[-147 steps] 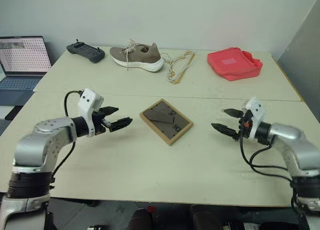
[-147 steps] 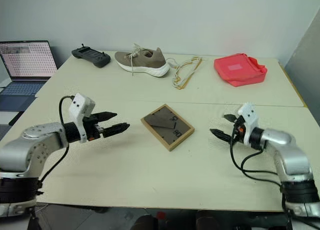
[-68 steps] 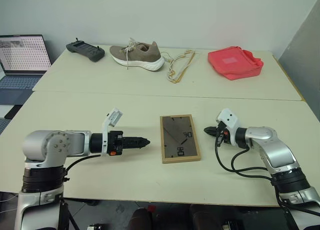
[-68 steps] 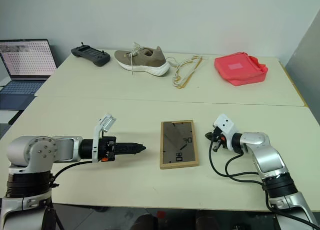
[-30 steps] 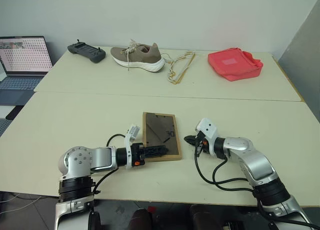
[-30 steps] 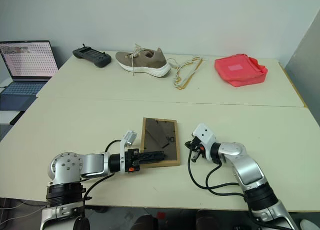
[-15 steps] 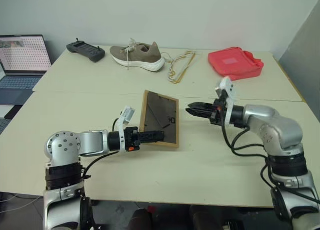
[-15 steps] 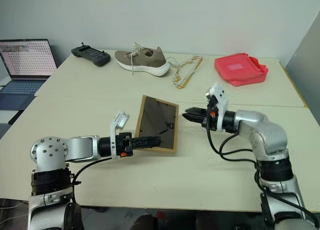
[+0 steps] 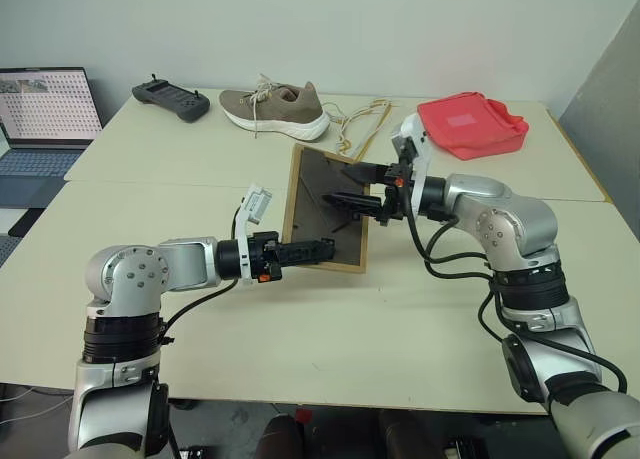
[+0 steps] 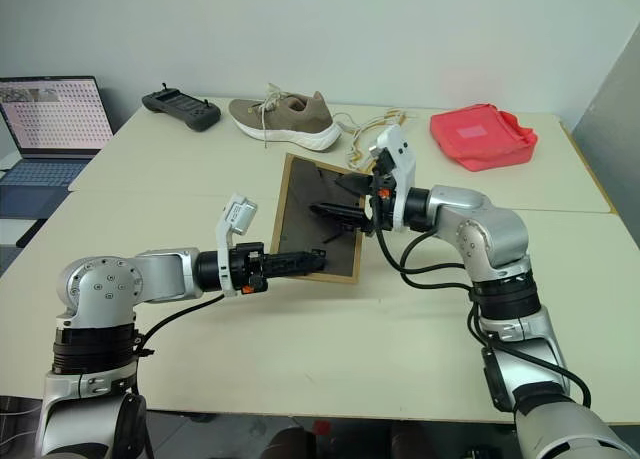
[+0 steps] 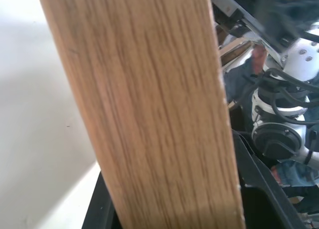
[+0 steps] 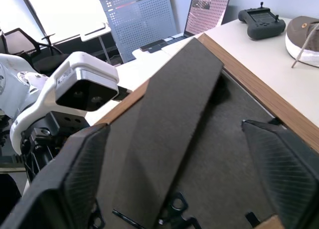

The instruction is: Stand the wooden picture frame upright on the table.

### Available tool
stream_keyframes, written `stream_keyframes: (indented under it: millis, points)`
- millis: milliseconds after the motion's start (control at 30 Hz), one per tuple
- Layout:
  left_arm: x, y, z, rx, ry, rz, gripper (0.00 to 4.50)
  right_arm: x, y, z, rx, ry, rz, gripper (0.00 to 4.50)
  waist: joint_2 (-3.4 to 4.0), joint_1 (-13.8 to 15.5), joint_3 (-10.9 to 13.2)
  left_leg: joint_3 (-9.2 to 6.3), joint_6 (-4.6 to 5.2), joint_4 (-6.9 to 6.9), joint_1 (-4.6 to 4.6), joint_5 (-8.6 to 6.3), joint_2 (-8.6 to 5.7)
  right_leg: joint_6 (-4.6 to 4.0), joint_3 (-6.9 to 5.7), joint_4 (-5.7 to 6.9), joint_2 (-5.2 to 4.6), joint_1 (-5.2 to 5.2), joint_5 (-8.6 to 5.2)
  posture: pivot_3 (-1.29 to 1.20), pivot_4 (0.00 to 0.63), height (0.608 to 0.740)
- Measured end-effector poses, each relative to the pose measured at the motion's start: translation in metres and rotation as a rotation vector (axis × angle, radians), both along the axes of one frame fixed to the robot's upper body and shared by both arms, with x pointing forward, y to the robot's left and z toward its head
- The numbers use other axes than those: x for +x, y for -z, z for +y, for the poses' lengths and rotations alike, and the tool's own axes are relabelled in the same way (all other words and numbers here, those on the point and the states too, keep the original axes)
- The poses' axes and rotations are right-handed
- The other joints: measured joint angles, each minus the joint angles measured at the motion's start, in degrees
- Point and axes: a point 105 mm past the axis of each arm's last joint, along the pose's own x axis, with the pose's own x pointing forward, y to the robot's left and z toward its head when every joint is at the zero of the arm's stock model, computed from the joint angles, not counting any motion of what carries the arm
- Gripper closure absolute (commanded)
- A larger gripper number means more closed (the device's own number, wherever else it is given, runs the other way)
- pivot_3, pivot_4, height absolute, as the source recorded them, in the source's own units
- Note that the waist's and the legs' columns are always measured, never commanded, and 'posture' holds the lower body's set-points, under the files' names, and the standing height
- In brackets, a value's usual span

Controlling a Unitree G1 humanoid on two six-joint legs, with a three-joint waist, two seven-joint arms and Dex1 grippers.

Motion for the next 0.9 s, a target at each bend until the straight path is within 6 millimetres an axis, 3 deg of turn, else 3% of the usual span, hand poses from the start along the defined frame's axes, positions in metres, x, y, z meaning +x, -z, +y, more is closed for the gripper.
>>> stream_keyframes:
  millis: [167, 433, 567, 667, 767, 833, 900]
  points:
    - [-0.002, -0.004, -0.002, -0.024, 0.020, -0.031, 3.20, -0.035, -0.013, 0.016, 0.036, -0.160, 0.007, 0.04, 0.00, 0.0, 0.0, 0.00, 0.02, 0.01, -0.02, -0.01, 0.01, 0.00, 0.01, 0.06, 0.01, -0.06, 0.00, 0.00, 0.150, 0.740]
    - [-0.006, 0.002, -0.005, -0.025, 0.036, -0.023, 3.20, -0.061, -0.005, -0.012, 0.037, -0.220, 0.109, 0.04, 0.00, 0.3, 0.0, 0.01, 0.23, 0.02, -0.02, -0.12, 0.00, 0.00, 0.02, 0.06, 0.02, -0.06, 0.00, 0.00, 0.150, 0.740]
    - [-0.005, 0.004, -0.002, -0.020, 0.028, -0.017, 3.20, -0.050, 0.005, -0.039, -0.037, -0.079, 0.058, 0.04, -0.02, 0.3, 0.0, 0.07, 0.24, 0.02, -0.03, -0.13, -0.01, 0.00, 0.07, 0.02, 0.03, -0.06, 0.00, 0.00, 0.150, 0.740]
    - [-0.010, 0.008, -0.003, -0.034, 0.046, 0.038, 3.20, -0.028, 0.017, -0.073, -0.150, 0.125, -0.125, 0.04, -0.03, 0.4, 0.0, 0.14, 0.24, 0.00, -0.03, -0.13, -0.02, 0.01, 0.12, 0.00, 0.02, -0.09, -0.01, 0.00, 0.150, 0.740]
    - [-0.012, 0.009, 0.002, -0.066, 0.047, 0.094, 3.20, -0.020, 0.029, -0.094, -0.260, 0.215, -0.294, 0.04, -0.08, 0.4, 0.0, 0.14, 0.25, 0.00, -0.06, -0.14, -0.01, 0.01, 0.12, -0.02, 0.04, -0.12, -0.01, 0.00, 0.150, 0.740]
    - [-0.014, 0.005, 0.004, -0.103, 0.056, 0.133, 3.20, -0.013, 0.038, -0.109, -0.400, 0.272, -0.519, 0.04, -0.09, 0.4, 0.0, 0.18, 0.24, 0.02, -0.08, -0.13, -0.02, 0.02, 0.16, -0.01, 0.03, -0.15, 0.00, 0.00, 0.150, 0.740]
    - [-0.013, 0.000, 0.004, -0.163, 0.073, 0.186, 3.20, -0.008, 0.046, -0.124, -0.589, 0.293, -0.870, 0.04, -0.11, 0.4, 0.1, 0.21, 0.24, 0.07, -0.06, -0.13, -0.04, 0.06, 0.19, 0.00, 0.01, -0.15, 0.02, 0.00, 0.150, 0.740]
